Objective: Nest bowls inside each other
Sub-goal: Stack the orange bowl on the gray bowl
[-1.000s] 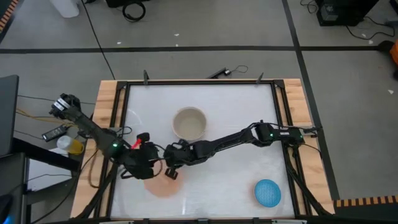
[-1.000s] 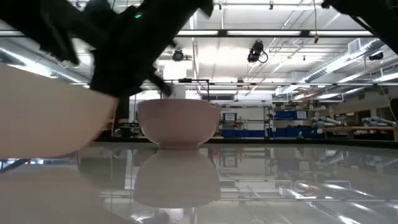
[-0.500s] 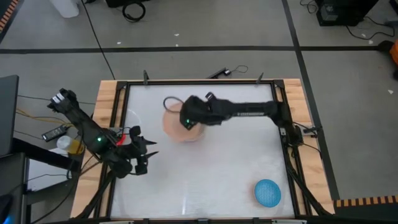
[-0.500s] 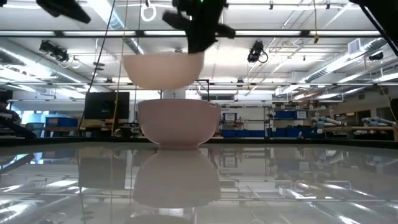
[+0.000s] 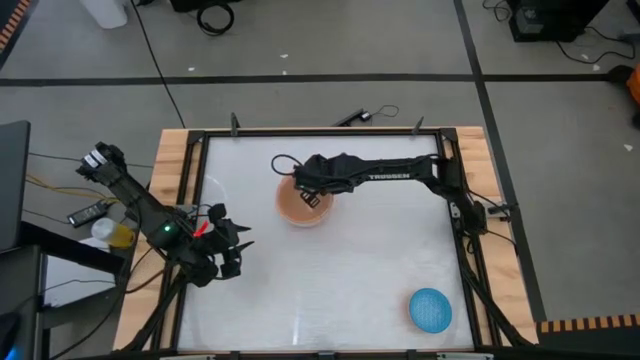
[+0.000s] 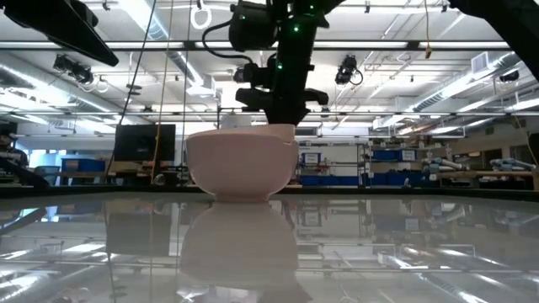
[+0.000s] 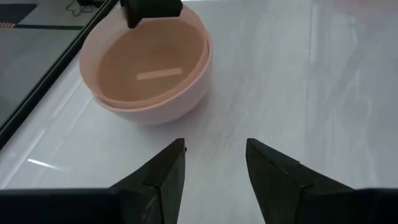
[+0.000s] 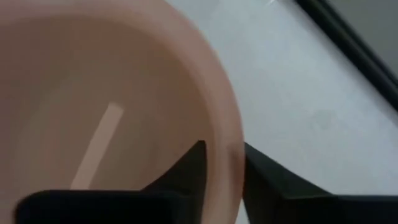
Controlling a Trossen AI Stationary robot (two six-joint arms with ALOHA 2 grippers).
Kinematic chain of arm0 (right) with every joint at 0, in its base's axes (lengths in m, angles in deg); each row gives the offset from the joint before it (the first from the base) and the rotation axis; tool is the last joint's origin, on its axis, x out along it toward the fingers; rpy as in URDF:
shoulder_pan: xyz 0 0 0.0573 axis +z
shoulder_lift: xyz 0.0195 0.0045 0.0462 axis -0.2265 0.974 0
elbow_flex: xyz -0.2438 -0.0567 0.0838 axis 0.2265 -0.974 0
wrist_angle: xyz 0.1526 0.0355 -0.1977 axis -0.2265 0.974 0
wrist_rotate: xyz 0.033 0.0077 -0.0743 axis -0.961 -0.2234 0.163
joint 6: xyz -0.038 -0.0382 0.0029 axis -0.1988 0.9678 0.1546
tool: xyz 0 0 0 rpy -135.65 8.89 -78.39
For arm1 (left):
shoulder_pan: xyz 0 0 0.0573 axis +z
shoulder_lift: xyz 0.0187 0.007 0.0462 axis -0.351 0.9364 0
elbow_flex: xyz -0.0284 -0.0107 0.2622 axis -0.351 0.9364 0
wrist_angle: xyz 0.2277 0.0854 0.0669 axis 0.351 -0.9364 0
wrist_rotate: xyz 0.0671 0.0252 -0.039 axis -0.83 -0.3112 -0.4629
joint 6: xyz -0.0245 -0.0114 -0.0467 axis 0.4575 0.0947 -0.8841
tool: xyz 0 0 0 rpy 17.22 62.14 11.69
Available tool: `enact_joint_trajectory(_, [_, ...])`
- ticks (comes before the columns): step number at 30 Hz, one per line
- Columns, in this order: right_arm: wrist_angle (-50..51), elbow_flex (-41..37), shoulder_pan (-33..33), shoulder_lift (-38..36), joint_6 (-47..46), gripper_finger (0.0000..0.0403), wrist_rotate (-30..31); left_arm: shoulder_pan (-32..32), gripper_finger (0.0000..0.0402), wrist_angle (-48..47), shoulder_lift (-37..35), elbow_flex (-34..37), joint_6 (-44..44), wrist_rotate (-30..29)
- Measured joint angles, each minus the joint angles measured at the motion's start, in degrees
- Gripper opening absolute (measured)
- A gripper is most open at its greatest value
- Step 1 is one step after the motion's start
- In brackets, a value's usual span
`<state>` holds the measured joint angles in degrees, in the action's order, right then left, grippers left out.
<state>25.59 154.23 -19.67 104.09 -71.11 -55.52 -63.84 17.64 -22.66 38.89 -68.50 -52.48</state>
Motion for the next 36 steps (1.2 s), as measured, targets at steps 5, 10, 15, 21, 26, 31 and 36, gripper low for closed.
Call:
enact_joint_trajectory(5, [6.13, -0.01, 0.74, -0.97, -1.01, 0.0159, -0.86, -0.07, 0.0172, 0.36, 0.00, 0.00, -0.29, 0.15])
enact_joint_trajectory(10, [20.22, -0.06, 3.13, -5.17, -5.61, 0.0188, 5.51, -0.07, 0.0172, 0.37, 0.01, 0.02, -0.80, 1.75])
enact_joint_trajectory(15, [22.95, -0.06, 7.77, -10.37, -8.71, 0.0186, 7.74, -0.33, 0.0172, 0.39, 0.00, 0.02, -0.96, 1.41])
enact_joint_trajectory(21, [12.41, -0.01, 9.40, -12.45, -5.11, 0.0173, 4.23, 0.47, 0.0172, 1.33, -0.02, 0.04, -0.95, -1.01])
enact_joint_trajectory(26, [15.50, -2.58, 9.48, -12.27, -6.88, 0.0170, 4.61, -0.94, 0.0172, 1.80, 0.00, 0.03, -1.41, -0.01])
enact_joint_trajectory(31, [14.32, -10.85, 8.57, -12.92, -12.14, 0.0169, 3.90, -1.31, 0.0172, 1.77, 0.00, 0.04, -0.92, -0.01])
enact_joint_trajectory(36, [2.94, -17.83, 8.27, -12.73, -9.42, 0.0169, -3.45, -1.18, 0.0172, 1.72, 0.00, 0.04, -0.44, -0.03])
